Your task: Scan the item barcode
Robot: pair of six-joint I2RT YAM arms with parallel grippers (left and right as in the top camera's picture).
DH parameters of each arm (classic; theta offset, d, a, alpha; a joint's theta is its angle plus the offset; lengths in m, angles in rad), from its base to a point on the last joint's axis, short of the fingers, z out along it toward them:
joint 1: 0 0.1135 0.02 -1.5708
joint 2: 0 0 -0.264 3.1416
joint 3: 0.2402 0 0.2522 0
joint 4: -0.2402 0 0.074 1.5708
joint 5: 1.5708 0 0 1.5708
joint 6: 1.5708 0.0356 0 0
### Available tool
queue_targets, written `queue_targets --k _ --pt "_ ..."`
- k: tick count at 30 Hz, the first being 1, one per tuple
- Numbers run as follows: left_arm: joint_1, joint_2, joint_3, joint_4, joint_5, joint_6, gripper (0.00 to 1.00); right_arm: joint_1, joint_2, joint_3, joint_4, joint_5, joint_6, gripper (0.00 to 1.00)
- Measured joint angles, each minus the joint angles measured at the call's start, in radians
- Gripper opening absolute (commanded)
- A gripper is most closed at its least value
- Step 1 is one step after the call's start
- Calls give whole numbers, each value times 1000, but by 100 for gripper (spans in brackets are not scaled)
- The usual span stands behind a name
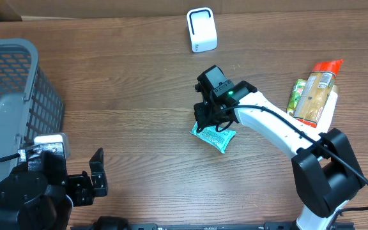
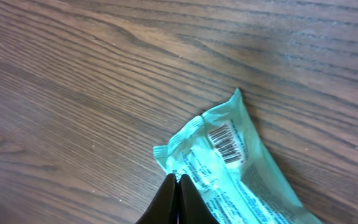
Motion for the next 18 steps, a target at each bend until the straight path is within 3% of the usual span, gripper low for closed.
queue_targets --k 18 --pt "0 0 0 0 0 0 100 1 -16 -232 287 119 153 5"
